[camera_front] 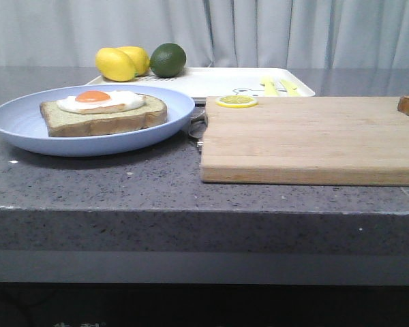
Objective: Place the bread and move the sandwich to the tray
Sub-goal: 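Lower the right gripper onto the bread slice on the cutting board and grasp it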
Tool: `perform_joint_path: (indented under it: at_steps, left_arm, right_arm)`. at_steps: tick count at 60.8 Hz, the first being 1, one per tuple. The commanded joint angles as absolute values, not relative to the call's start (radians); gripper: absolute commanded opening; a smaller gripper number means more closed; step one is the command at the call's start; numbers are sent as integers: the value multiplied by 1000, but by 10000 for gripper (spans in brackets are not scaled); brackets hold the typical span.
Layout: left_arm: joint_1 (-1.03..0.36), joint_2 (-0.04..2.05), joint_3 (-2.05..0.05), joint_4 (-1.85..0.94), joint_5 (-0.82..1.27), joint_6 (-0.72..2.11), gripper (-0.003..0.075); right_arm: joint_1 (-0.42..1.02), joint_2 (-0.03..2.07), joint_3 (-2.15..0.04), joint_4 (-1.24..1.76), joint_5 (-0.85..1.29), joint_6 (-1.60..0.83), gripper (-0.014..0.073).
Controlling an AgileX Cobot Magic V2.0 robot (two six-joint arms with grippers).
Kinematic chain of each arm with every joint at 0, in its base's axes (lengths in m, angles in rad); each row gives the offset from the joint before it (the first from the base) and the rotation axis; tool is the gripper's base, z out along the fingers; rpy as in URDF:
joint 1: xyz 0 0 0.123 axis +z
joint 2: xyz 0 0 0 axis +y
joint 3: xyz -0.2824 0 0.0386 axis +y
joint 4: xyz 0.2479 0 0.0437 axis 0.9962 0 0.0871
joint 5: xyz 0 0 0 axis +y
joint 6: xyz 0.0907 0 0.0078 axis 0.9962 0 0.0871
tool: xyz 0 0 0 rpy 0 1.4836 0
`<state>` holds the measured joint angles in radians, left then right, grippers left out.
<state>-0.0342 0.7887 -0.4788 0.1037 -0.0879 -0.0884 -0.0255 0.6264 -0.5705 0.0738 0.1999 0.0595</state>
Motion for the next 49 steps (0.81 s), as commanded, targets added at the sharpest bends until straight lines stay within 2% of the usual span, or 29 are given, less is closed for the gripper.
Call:
perform_joint_path:
  at_steps: [1, 10, 28, 49]
  left_arm:
    - [-31, 787, -515, 94, -175, -98, 640]
    - [-31, 787, -515, 94, -175, -98, 638]
    - [-31, 787, -515, 94, -175, -98, 638]
    - [-31, 787, -515, 94, -175, -98, 638]
  right_arm:
    - [-29, 630, -608, 66, 128, 56, 551]
    - [-29, 680, -645, 66, 184, 56, 549]
    - [-34, 1056, -1029, 55, 612, 56, 548]
    - [-228, 1340, -1306, 61, 821, 58, 548]
